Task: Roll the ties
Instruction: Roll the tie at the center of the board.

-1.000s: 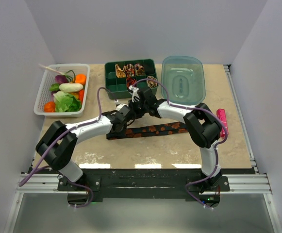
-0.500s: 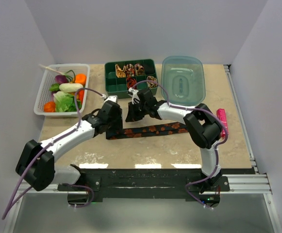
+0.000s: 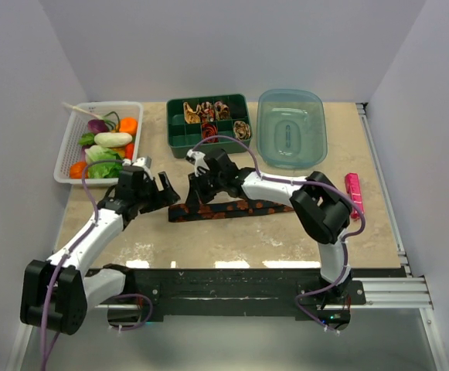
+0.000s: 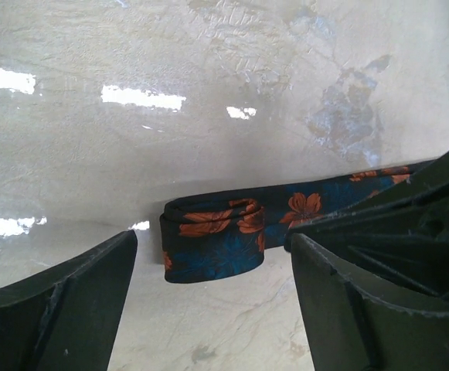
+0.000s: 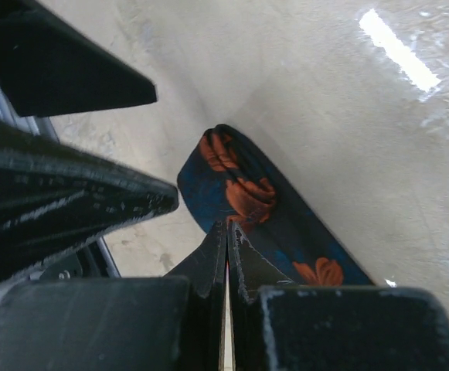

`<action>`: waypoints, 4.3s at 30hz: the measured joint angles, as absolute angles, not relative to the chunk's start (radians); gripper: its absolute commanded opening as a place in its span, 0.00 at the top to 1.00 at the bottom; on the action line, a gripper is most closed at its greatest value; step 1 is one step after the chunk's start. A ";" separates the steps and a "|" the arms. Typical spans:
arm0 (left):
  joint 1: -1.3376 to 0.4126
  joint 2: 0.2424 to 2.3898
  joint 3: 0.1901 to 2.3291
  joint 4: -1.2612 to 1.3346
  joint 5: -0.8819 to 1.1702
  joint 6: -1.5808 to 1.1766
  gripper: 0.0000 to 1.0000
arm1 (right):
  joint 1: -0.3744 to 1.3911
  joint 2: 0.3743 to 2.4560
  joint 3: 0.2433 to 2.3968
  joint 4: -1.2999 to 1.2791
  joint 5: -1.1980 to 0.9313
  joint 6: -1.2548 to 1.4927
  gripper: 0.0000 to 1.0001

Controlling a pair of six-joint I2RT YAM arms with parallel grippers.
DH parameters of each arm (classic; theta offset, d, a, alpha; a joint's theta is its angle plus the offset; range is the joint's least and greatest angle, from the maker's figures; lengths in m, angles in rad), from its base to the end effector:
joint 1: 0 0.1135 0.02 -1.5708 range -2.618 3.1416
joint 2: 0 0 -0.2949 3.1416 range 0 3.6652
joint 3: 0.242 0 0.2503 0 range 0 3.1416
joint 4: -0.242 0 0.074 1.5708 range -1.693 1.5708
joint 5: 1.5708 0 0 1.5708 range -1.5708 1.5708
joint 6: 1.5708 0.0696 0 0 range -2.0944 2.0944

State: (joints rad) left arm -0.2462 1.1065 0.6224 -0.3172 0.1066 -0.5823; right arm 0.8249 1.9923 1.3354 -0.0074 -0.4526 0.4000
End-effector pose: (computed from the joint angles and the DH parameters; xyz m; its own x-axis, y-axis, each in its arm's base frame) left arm 0.2218 -0.0634 0.2143 -0.7546 -0.3742 -0.5391 -0.1207 0.8866 -0.4465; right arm 0.3015 0.3712 0.1975 -0.7336 -0.2779 -0.6202 -0.6607 0.5055 0.5549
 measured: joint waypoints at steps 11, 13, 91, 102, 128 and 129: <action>-0.046 1.125 0.432 -0.134 0.432 -0.595 0.17 | 0.839 2.003 1.347 -0.007 -0.464 0.392 1.00; -0.039 1.135 0.418 -0.109 0.454 -0.606 0.18 | 0.839 2.017 1.356 -0.005 -0.463 0.391 1.00; -0.197 1.214 0.579 -0.236 0.156 -0.545 1.00 | 0.839 2.132 1.415 0.016 -0.464 0.406 1.00; -0.245 1.232 0.627 -0.335 0.028 -0.530 1.00 | 0.839 2.132 1.425 0.017 -0.465 0.421 1.00; -0.422 1.316 0.765 -0.514 -0.241 -0.539 1.00 | 0.896 2.225 1.544 0.009 -0.519 0.453 1.00; -0.428 1.319 0.768 -0.519 -0.247 -0.539 1.00 | 0.896 2.225 1.544 0.009 -0.520 0.456 1.00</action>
